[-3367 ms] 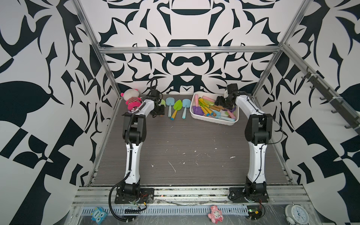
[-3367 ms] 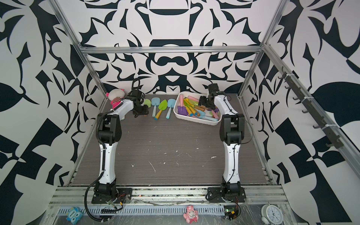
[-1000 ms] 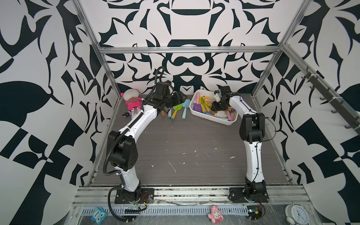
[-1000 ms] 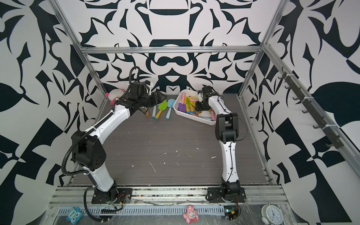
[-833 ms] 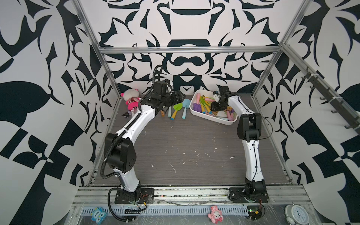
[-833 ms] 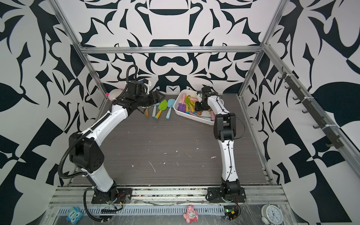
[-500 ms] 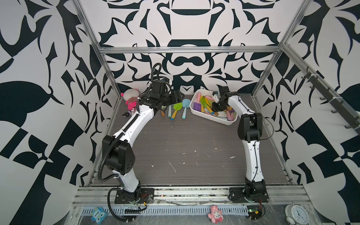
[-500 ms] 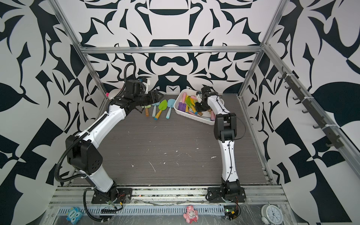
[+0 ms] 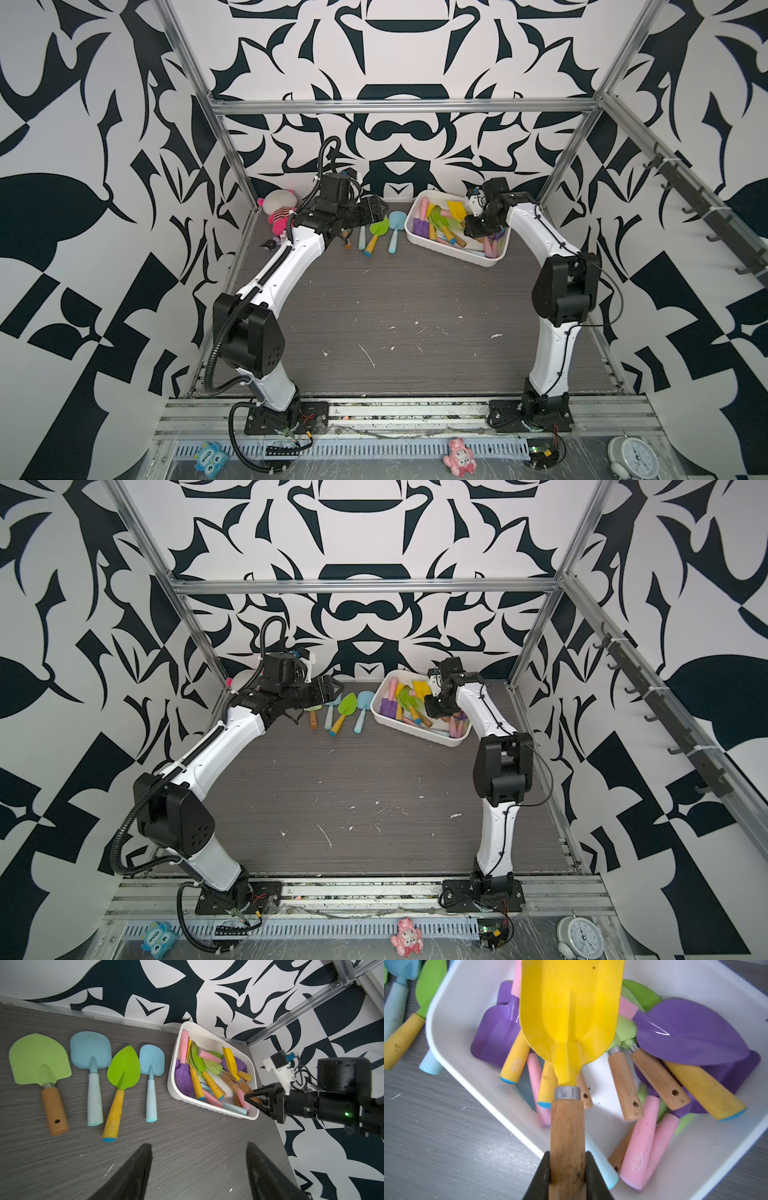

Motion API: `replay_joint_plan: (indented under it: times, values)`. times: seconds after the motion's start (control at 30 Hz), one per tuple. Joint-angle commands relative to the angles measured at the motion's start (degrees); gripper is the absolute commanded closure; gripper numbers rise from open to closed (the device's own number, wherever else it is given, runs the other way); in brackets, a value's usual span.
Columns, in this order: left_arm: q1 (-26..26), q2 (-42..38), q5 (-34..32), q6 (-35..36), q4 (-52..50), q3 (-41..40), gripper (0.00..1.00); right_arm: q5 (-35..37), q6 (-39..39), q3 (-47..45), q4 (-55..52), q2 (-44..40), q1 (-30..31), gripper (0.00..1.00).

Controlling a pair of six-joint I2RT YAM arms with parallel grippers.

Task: Take the shovel out of the storage box
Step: Pick up the shovel from the storage box.

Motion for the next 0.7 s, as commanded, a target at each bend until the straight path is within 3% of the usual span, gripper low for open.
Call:
replay_joint_plan:
  times: [0.0, 0.27, 0.67]
  values:
    - [1.02, -2.11, 0.46, -0.03, 0.51, -1.09, 0.26, -3.78, 1.31, -2.64, -1.5, -4.12, -0.1, 1.0]
    - [1.11, -4.46, 0.7, 2.41, 3.57, -3.17, 0.23, -3.18, 4.79, -15.69, 4.38, -17.79, -2.63, 1.0]
    - [3.13, -11.42, -1.98, 15.07, 1.95, -4.39, 0.08, -1.79, -3.29, -43.85, 12.86, -37.77, -18.62, 1.0]
